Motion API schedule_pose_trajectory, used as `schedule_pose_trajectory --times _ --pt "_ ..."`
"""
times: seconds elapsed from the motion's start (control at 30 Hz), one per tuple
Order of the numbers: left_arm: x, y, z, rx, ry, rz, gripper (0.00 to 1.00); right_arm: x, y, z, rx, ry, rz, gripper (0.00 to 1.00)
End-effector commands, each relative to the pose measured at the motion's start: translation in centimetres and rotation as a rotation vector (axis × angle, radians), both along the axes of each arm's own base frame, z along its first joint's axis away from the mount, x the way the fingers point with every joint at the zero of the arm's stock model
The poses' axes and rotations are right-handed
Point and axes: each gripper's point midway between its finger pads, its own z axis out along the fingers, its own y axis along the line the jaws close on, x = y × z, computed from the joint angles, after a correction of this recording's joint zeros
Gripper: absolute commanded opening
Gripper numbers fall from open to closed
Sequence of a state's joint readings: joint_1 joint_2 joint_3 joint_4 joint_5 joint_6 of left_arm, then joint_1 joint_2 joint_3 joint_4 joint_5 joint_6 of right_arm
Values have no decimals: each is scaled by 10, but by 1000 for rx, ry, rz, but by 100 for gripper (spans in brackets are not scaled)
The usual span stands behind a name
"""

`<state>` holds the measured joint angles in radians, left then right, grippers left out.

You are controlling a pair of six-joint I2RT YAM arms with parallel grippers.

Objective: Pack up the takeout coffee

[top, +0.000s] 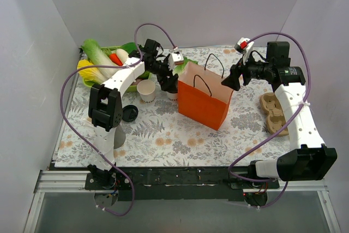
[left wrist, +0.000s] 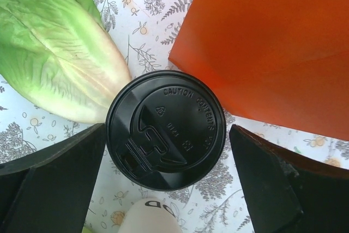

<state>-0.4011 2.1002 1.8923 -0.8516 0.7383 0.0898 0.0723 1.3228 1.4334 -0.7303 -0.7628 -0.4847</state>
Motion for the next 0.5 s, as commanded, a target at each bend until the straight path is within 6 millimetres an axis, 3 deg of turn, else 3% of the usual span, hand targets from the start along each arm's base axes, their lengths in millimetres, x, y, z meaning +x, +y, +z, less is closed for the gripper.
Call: schedule_pose_trajectory --times 0.0,0.23,0.47 --pt "0 0 12 7 -81 -18 96 4 3 19 25 -57 15 82" --pt "0 0 8 17 -87 -22 93 5 2 18 23 -56 11 82" --pt "-2 0 9 11 -70 -21 83 7 2 17 21 -53 8 82"
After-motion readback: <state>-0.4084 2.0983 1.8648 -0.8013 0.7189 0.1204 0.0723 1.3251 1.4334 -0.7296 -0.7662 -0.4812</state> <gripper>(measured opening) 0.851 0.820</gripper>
